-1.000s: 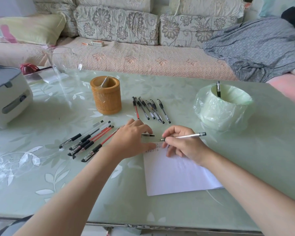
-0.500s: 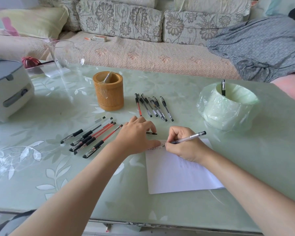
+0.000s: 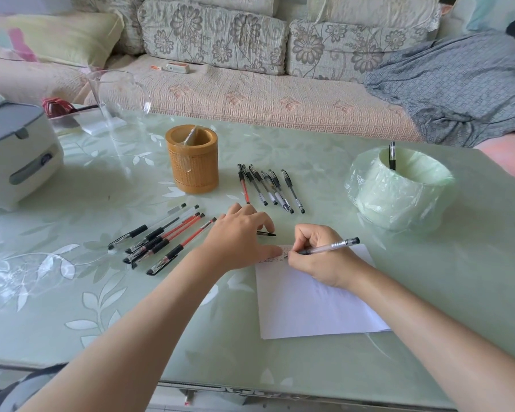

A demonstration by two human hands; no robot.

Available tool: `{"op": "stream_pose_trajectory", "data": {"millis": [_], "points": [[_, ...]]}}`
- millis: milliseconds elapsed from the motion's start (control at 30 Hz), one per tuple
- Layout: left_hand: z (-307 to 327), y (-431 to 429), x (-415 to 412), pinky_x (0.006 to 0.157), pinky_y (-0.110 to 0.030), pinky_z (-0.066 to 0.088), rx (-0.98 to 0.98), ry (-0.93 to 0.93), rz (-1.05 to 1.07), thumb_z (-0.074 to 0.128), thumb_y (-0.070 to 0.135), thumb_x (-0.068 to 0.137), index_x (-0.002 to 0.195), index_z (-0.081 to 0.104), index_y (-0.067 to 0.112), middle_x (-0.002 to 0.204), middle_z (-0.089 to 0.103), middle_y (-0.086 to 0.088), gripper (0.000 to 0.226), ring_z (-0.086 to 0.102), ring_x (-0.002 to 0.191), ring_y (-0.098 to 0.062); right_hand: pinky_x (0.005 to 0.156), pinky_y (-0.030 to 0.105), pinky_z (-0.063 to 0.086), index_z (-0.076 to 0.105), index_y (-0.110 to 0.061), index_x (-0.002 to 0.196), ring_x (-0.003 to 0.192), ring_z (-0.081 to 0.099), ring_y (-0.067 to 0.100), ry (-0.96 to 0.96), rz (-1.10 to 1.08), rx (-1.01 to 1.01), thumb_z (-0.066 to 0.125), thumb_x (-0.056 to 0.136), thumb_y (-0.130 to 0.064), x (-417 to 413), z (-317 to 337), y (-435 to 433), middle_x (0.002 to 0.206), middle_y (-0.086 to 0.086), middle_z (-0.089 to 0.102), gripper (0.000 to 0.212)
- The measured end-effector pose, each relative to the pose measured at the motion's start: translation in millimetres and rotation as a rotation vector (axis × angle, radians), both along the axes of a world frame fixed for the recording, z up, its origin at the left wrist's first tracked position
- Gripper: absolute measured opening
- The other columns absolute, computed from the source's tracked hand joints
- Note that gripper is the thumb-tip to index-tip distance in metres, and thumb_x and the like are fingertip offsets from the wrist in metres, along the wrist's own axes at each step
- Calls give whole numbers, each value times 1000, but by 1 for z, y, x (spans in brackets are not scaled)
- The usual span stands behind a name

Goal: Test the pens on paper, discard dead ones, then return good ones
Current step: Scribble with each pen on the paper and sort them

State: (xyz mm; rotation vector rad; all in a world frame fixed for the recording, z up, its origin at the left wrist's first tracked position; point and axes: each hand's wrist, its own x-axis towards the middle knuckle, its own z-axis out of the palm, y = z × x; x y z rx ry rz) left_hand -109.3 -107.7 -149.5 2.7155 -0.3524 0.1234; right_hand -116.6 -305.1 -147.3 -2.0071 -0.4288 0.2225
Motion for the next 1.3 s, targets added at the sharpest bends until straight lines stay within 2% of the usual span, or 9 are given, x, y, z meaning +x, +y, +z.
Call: {"op": "stream_pose_trajectory", "data": {"millis": [233, 467, 600, 1100, 1300], "points": [[1, 0, -1, 90, -31, 39, 6, 7, 1, 66, 66, 74, 109, 59, 38, 109, 52, 10, 46, 41, 107, -14, 51, 29, 26, 44, -13, 63, 55, 33, 12, -55, -5, -43, 62, 67, -14, 0, -3, 0, 58, -3, 38, 19], [2, 0, -1, 90, -32, 39, 3, 11, 4, 66, 66, 74, 109, 59, 38, 109, 52, 9, 46, 41, 107, -14, 49, 25, 25, 45, -9, 64, 53, 33, 11, -68, -22, -24, 63, 69, -10, -1, -3, 0, 56, -5, 39, 19], [1, 0, -1, 91, -31, 38, -3, 8, 6, 66, 66, 73, 109, 60, 37, 108, 52, 9, 46, 41, 107, -14, 50, 26, 24, 45, -8, 64, 53, 33, 11, -66, -22, -39, 63, 67, -14, 0, -3, 0, 56, -4, 39, 19], [2, 1, -1, 91, -32, 39, -9, 10, 3, 66, 65, 74, 109, 60, 37, 109, 52, 8, 45, 41, 106, -15, 50, 27, 24, 44, -5, 63, 53, 32, 13, -50, -2, -7, 62, 66, -10, 0, -2, 1, 57, -1, 39, 19], [2, 1, -1, 94, -33, 39, -1, 9, 6, 65, 66, 74, 110, 59, 38, 110, 52, 9, 45, 40, 107, -15, 50, 26, 26, 46, -7, 63, 54, 34, 12, -40, 9, 4, 64, 73, 0, -1, -1, 0, 58, -2, 40, 21]]}}
